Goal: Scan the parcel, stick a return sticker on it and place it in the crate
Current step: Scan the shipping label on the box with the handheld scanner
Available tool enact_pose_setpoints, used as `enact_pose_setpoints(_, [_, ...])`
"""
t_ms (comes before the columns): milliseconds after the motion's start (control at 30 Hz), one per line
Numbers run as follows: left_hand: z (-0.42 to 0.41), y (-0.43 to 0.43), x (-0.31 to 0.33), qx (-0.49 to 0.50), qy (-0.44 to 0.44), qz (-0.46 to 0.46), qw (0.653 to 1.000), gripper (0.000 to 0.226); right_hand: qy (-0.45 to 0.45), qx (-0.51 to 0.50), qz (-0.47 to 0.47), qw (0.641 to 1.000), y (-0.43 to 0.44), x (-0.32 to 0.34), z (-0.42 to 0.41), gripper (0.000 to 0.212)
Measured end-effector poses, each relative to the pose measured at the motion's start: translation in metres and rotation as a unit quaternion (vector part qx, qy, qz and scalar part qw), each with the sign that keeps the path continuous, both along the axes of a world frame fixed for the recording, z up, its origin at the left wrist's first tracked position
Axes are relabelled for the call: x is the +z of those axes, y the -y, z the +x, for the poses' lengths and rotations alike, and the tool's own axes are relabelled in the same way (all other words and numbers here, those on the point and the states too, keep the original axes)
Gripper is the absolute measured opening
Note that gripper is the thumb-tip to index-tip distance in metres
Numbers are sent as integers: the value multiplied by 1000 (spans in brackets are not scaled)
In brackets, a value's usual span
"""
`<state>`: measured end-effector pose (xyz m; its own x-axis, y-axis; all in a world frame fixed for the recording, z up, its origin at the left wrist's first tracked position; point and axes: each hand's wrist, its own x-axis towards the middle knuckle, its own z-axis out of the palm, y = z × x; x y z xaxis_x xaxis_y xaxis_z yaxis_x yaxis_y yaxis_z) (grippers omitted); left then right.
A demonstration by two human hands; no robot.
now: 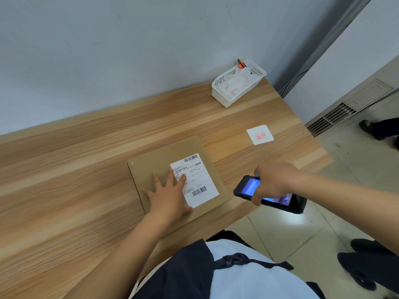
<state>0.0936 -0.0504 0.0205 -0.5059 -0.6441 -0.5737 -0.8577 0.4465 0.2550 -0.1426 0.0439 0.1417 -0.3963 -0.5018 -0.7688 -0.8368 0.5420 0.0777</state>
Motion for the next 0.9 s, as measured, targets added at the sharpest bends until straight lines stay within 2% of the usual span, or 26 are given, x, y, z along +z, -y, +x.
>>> enact_pose_setpoints(233, [-31,1,0,-20,-7,1,1000,109,-47,-53,-66,995,-14,-35,-40,53])
enact_pose_setpoints(333, [-44,1,0,-20,-10,5,1000,109,-39,-110,-100,988,-15,-61,-57,66])
enact_pose_setpoints(400, [-53,1,-1,-14,-14,9,1000,109,-34,-152,-124,980,-15,-82,-65,76])
enact_pose_setpoints(533, [-66,0,-2,5,-15,15,1000,108,-25,-228,-179,957,-9,-122,-77,73])
enact_pose_setpoints(633, [-71,1,-4,27,-15,19,999,109,-23,-268,-188,945,-4,-150,-84,82])
enact_pose_setpoints(800, [-78,2,-3,31,16,18,999,111,-64,-234,-208,948,0,-176,-84,93])
enact_pose_setpoints(900, [-84,2,2,30,39,22,999,111,-59,-228,-216,948,2,-183,-83,96])
